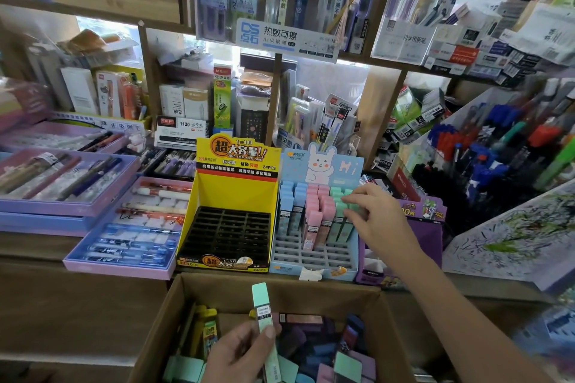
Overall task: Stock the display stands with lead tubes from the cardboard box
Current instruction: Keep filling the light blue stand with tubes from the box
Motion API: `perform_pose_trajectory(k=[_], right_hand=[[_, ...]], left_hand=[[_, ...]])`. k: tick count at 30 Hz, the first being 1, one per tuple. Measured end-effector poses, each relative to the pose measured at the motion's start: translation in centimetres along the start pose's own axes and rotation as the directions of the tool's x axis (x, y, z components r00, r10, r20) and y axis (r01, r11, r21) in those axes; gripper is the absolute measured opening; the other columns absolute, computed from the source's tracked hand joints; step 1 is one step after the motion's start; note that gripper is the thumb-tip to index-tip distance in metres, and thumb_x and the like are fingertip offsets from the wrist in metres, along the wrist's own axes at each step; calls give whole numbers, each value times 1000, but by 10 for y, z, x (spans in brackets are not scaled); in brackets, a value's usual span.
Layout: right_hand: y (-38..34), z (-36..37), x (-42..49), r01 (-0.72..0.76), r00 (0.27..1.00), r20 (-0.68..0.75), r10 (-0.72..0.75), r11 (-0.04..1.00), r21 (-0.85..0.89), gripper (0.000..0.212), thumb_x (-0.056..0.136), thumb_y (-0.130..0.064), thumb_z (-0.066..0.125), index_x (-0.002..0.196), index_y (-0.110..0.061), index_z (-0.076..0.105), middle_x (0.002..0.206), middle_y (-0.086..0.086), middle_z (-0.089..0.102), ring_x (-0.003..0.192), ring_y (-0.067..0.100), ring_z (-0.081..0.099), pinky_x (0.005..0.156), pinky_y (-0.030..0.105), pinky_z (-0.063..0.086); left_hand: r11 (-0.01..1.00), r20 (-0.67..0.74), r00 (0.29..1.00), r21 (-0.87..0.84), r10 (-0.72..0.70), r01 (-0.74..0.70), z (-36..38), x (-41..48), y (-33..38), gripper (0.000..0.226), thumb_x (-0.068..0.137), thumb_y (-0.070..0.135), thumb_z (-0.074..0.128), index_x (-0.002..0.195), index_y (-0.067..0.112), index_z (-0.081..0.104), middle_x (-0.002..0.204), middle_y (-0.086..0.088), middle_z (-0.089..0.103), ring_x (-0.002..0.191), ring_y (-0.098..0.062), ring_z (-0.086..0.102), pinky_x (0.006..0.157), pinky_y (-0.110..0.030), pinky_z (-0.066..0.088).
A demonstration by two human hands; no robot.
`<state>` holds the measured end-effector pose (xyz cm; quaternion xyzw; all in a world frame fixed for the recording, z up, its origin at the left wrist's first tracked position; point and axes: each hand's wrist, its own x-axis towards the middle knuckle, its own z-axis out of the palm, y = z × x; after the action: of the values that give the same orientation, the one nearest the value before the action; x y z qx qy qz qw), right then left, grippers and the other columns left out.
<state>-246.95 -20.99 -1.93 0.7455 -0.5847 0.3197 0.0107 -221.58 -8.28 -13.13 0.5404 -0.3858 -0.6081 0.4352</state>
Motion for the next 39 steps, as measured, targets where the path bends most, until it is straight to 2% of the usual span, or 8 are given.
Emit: perform_pose_trajectory(k=[4, 11, 19, 23, 26, 31, 35, 39], right_hand=[[-3, -2, -27, -152, 976, -109, 190, 946, 286, 10, 89, -4, 77, 89, -14, 75, 76, -2, 67, 67, 13, 61, 64, 16, 51], [-3, 21, -93, -419, 907, 192, 374, 774, 474, 13, 90, -6, 75, 86, -19, 75, 71, 1, 74, 63, 12, 70, 56, 24, 58], [5, 68, -128, -570, 698, 604, 385, 809, 143, 10, 90, -22, 73, 82, -28, 72, 84, -6, 74, 75, 3, 69, 70, 20, 57], [12, 74, -132, -596, 592, 703, 395, 802, 51, 9, 88, -34, 74, 92, -26, 71, 100, -5, 69, 83, 9, 69, 72, 26, 59], [15, 76, -133, -601, 575, 717, 394, 798, 42, 9, 89, -36, 73, 94, -28, 71, 106, -5, 68, 91, 9, 68, 82, 30, 58], [17, 78, -133, -603, 581, 719, 382, 795, 65, 11, 85, -35, 73, 90, -25, 73, 94, -8, 71, 86, 8, 69, 81, 31, 58], [16, 77, -133, -614, 579, 718, 385, 786, 74, 10, 87, -34, 73, 87, -24, 73, 90, -9, 68, 84, 7, 66, 76, 26, 54], [13, 73, -132, -608, 593, 715, 370, 788, 96, 5, 89, -31, 73, 87, -27, 73, 90, -11, 70, 86, 4, 66, 76, 24, 52]], left_hand=[[999, 14, 999, 25, 30, -30, -2, 0, 1, 8, 86, 20, 76, 82, 17, 82, 66, -8, 67, 59, -13, 65, 54, -17, 47], [988, 21, 996, 127, 87, -89, -5, 3, 1, 3, 84, 19, 79, 83, 17, 79, 68, -6, 61, 66, -17, 62, 68, -29, 47], [990, 27, 998, 121, 64, -67, -3, 11, 10, 8, 89, 16, 74, 87, 11, 79, 93, -33, 66, 87, -44, 67, 85, -40, 51], [969, 107, 988, 208, 113, -133, -2, 19, 28, 16, 93, 16, 69, 86, 3, 71, 82, -17, 61, 74, -22, 60, 74, -33, 50], [939, 152, 975, 279, 163, -200, -1, 27, 46, 16, 96, 15, 66, 88, 1, 68, 81, -18, 59, 78, -28, 58, 92, -54, 53], [828, 182, 923, 409, 338, -384, 6, 42, 79, 27, 93, 12, 69, 72, 26, 63, 66, 3, 59, 66, -7, 59, 60, -13, 45], [748, 169, 888, 486, 428, -453, 12, 64, 102, 19, 91, 15, 73, 80, 13, 58, 71, -9, 63, 68, -17, 62, 67, -37, 49], [690, 188, 861, 530, 472, -494, 19, 78, 116, 21, 91, 27, 73, 75, 26, 59, 68, 2, 67, 57, -1, 56, 60, -28, 44]])
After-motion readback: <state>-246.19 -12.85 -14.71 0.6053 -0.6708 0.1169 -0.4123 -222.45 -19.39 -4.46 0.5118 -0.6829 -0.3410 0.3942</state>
